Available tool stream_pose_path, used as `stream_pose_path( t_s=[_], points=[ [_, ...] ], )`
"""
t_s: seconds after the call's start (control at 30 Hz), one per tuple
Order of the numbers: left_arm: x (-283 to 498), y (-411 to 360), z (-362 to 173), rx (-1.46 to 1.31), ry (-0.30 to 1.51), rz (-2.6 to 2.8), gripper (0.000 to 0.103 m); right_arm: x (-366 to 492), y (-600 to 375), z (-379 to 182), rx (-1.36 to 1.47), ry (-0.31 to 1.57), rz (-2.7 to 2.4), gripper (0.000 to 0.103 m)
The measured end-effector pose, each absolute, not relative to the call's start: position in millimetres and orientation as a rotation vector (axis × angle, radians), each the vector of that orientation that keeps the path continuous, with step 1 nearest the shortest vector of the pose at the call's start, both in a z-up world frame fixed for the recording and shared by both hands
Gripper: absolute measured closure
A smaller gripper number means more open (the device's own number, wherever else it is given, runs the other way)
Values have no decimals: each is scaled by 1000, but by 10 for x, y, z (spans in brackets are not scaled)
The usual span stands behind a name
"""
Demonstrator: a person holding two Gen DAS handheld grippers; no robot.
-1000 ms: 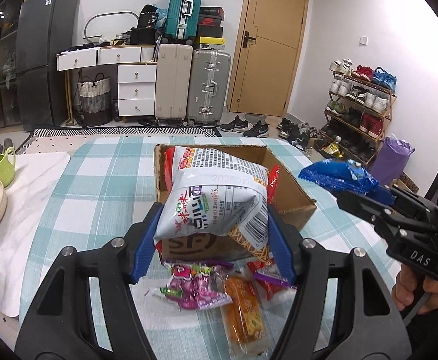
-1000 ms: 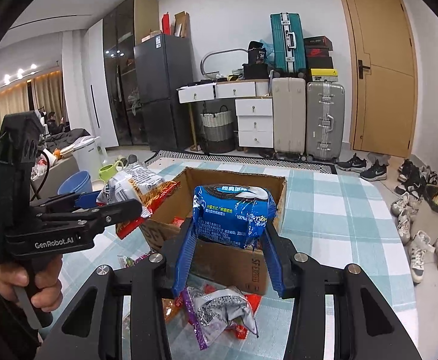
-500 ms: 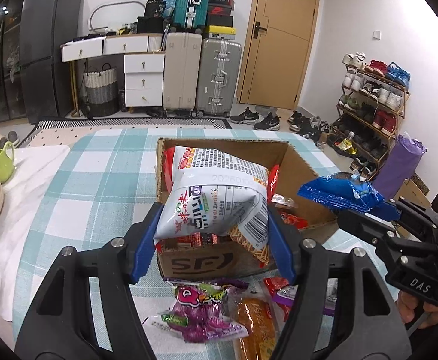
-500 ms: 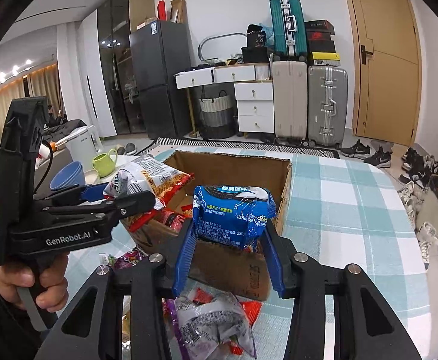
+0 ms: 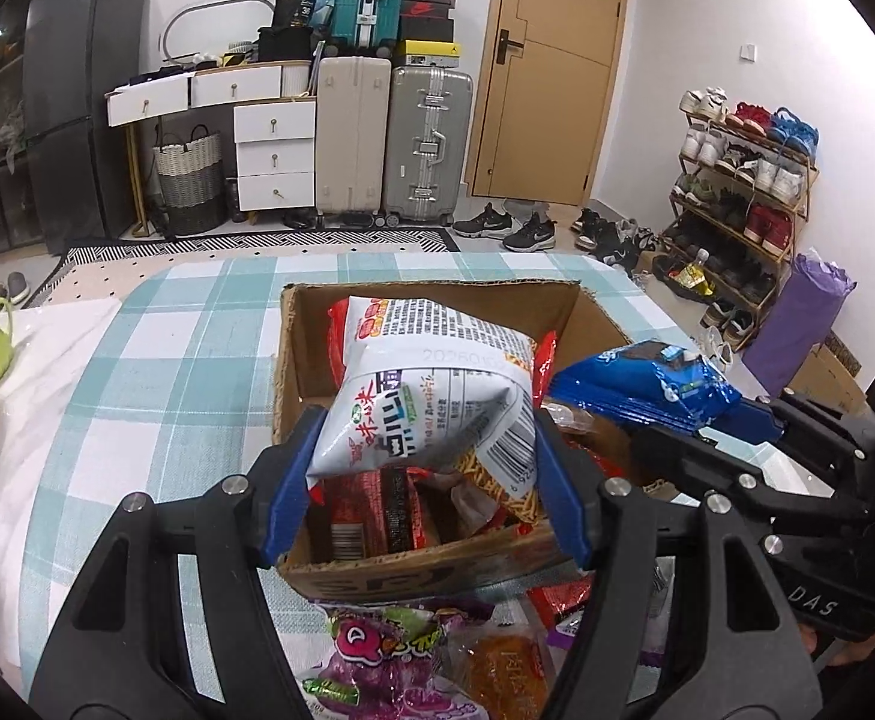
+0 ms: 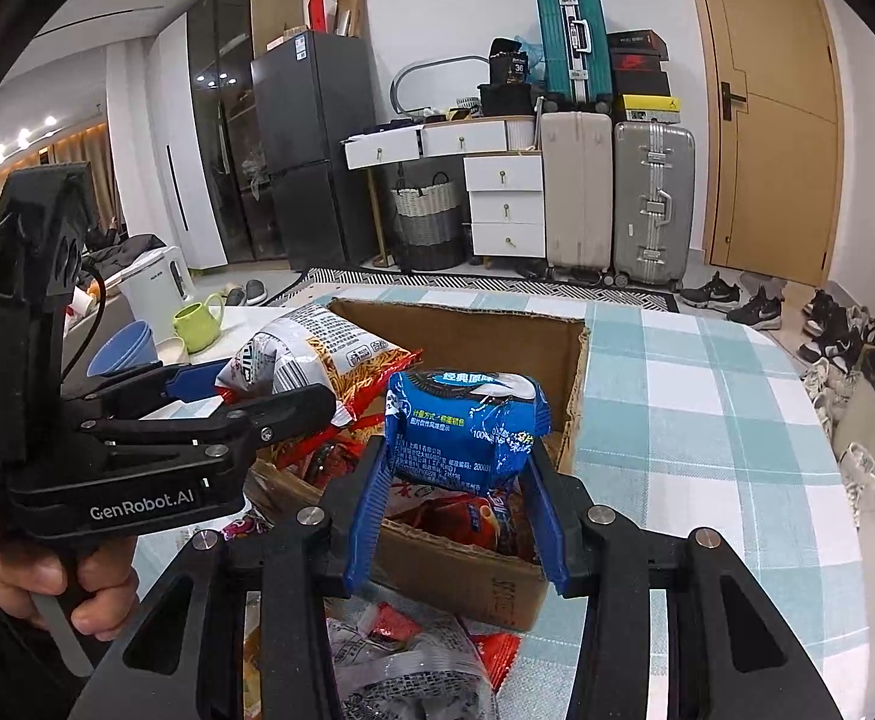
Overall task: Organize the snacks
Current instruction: 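Open both tools to drop the chip bag and Oreo pack into the box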
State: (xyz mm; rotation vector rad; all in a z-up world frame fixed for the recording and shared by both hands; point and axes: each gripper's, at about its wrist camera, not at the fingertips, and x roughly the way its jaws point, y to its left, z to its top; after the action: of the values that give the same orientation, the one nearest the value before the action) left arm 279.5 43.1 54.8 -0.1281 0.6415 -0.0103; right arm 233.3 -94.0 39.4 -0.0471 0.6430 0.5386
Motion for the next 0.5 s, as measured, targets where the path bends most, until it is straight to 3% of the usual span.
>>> stream_pose_path(
  t_s=[0.3, 0.5],
  points=[
    [3020, 418, 440, -150, 695, 8, 39, 2372, -908, 367, -56, 659, 541, 59],
    [3054, 373, 416, -127, 712, 1, 39, 2308, -964, 413, -74, 625, 555, 53]
  ],
)
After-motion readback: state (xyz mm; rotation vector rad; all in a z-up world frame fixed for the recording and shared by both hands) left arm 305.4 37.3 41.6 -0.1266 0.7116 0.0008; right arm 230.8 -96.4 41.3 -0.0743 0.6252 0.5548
